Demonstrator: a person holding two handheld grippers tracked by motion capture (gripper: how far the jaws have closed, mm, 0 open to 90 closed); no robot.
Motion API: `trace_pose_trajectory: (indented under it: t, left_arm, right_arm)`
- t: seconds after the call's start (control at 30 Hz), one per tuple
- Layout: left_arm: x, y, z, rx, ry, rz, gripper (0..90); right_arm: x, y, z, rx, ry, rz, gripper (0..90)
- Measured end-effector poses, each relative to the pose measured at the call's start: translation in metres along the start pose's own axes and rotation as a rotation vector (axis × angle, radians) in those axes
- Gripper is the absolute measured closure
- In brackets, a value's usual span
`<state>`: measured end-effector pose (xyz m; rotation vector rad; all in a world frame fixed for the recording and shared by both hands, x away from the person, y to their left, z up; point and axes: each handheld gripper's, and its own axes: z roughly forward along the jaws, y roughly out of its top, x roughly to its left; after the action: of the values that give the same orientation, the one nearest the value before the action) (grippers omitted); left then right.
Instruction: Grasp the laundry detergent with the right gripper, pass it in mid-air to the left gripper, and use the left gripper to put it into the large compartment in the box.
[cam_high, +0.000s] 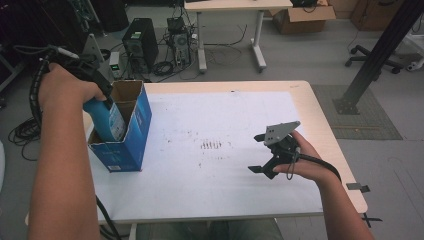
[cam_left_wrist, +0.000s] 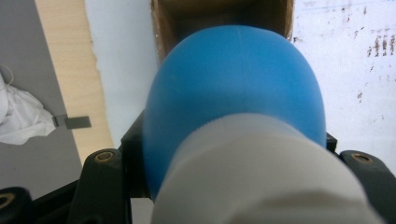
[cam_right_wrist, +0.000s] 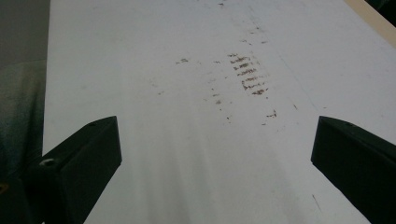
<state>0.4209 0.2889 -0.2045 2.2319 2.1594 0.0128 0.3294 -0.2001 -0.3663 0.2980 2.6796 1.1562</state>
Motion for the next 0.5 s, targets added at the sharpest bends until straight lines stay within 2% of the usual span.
trace_pose_trajectory:
  t: [0.5]
  left_arm:
    - [-0.005, 0.006, 0.031, 0.023, -0.004, 0.005, 39.1]
  right_arm:
    - [0.0, -0.002, 0.003, 0.002, 0.005, 0.003, 1.8]
